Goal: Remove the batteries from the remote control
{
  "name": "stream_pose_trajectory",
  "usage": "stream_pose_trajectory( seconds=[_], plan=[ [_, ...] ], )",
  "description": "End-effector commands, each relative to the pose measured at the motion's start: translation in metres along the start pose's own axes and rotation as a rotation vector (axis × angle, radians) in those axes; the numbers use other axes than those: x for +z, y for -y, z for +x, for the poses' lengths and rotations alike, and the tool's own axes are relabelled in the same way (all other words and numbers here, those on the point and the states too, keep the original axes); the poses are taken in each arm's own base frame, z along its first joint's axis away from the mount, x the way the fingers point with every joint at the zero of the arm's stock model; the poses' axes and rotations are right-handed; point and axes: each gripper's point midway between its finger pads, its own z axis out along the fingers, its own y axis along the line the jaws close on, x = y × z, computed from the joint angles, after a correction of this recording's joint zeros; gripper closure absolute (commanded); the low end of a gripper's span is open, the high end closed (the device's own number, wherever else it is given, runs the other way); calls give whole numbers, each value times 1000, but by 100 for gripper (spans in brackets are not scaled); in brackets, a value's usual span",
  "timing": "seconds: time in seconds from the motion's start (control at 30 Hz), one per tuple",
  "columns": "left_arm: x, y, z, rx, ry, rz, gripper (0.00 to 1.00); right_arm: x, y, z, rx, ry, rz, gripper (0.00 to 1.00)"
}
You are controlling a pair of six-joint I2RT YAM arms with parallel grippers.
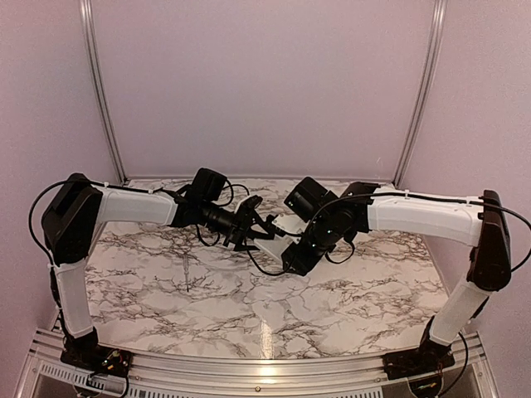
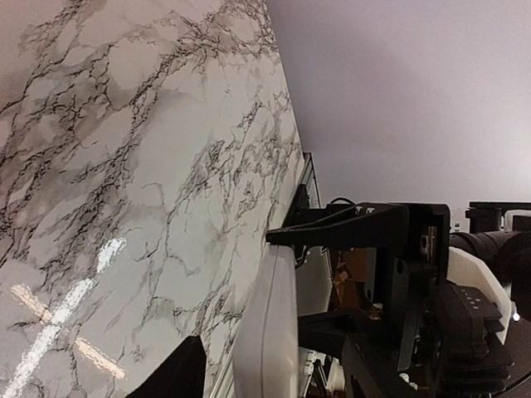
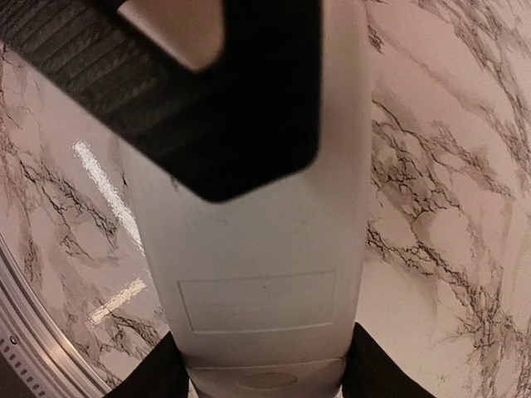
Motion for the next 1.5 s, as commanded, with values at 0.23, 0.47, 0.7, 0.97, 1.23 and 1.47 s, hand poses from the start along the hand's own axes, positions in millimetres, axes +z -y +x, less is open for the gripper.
stream_pose_trajectory(
  seconds=[0.23, 0.47, 0.7, 0.97, 1.23, 1.47],
  plan=[
    [8, 12, 13, 10, -78, 71, 47, -16, 6, -19, -58, 51, 46, 53],
    [10, 11, 12, -2, -81, 76, 47, -26, 2, -25, -77, 88, 30, 53],
    [10, 12, 14, -11, -91, 85, 49, -33, -7, -29, -139, 113, 2, 53],
    [9, 16, 14, -22, -89, 101, 52, -32, -15, -27, -182, 108, 0, 53],
    [9, 9, 23, -43, -101, 90, 55, -31, -10, -26, -188, 105, 28, 53],
    [13, 10, 25, -40, -109, 90, 65, -30, -10, -25, -192, 103, 32, 53]
  ],
)
